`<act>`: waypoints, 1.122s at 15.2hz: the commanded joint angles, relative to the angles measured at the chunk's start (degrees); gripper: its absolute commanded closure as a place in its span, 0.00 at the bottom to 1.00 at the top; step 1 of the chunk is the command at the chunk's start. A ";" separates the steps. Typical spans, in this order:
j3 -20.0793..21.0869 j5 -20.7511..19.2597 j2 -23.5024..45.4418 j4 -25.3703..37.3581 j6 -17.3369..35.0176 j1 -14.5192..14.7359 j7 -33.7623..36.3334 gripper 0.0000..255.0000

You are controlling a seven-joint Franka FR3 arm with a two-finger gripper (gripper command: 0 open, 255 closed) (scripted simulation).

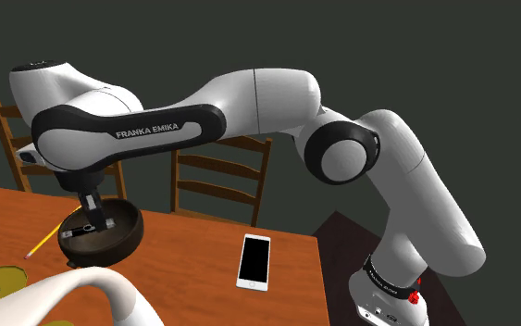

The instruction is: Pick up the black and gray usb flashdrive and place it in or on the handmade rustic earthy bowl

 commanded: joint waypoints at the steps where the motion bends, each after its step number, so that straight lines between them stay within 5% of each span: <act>1: 0.00 0.00 0.00 0.00 0.00 0.00 0.00 0.00; 5: 0.00 0.00 0.00 0.00 0.00 0.00 0.00 0.00; 9: -0.14 -0.03 2.03 11.00 -8.83 1.23 -0.59 0.00; 17: -0.15 -0.03 2.04 11.03 -8.85 1.23 -0.59 0.00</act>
